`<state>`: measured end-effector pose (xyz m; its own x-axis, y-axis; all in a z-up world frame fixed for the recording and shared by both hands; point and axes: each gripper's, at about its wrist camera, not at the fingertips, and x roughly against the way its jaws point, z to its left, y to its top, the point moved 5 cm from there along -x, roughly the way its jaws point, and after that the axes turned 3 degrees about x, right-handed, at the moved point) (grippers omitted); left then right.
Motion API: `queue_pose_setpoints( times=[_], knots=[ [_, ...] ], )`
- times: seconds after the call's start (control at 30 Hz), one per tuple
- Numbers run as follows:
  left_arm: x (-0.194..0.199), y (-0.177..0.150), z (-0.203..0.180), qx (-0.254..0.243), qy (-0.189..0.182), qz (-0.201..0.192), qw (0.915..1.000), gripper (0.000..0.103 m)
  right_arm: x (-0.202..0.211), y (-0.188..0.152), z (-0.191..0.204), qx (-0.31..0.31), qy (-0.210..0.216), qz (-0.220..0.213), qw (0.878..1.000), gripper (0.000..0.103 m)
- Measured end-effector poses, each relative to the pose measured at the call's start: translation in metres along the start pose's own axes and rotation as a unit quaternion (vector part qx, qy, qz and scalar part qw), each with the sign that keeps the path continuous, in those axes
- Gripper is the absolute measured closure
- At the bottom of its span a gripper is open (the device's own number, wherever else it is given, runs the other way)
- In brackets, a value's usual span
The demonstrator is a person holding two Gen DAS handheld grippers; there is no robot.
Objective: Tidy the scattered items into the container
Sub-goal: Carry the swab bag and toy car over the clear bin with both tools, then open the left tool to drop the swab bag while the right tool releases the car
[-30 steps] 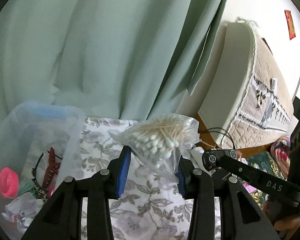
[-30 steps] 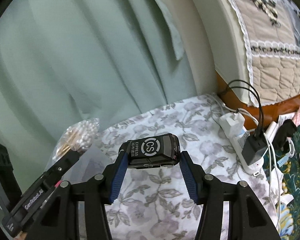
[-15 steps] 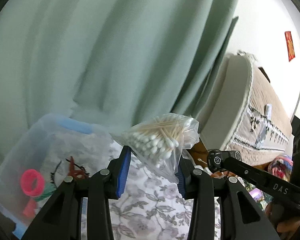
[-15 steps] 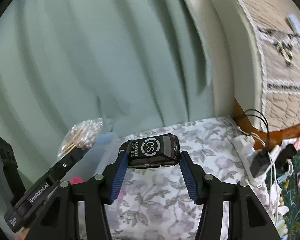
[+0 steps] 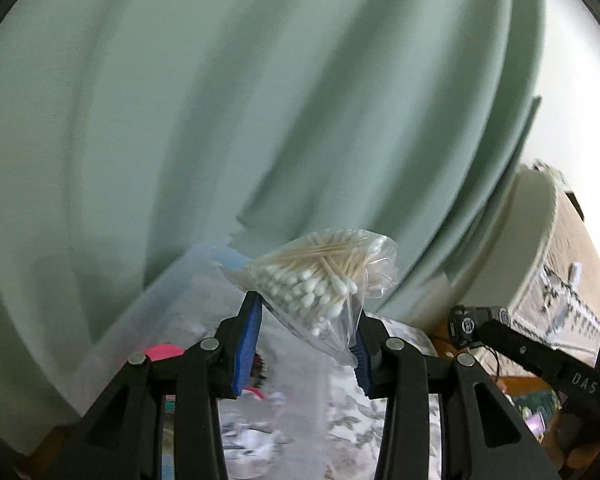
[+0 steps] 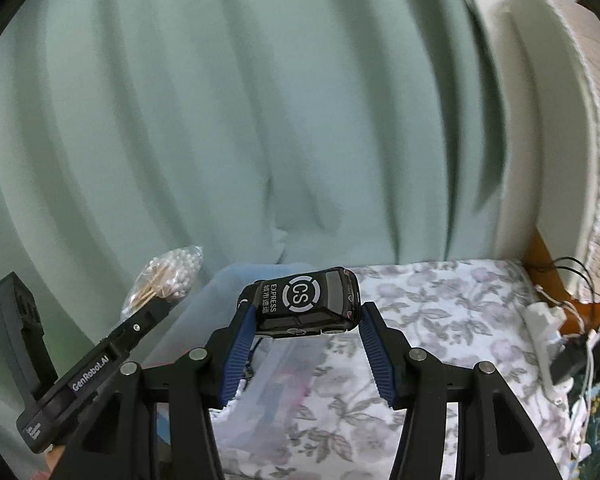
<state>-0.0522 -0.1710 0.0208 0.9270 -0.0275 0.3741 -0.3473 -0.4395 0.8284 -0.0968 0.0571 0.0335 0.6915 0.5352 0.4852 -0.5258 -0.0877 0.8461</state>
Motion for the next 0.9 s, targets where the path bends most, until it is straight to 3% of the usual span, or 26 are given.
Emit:
queue_pose_setpoints(
  times=[0.37,0.9],
  knots=[
    [-0.002,0.000,0.059,0.036,0.032,0.010,0.9988,0.061,-0.050,-0.013,0.040,0.032,0.033,0.046,0.998,0.046],
    [-0.028,-0.022,0.087,0.048,0.035,0.063,0.9963,0.061,-0.105,-0.027,0.069,0.068,0.045,0.113,0.990,0.046]
  ],
)
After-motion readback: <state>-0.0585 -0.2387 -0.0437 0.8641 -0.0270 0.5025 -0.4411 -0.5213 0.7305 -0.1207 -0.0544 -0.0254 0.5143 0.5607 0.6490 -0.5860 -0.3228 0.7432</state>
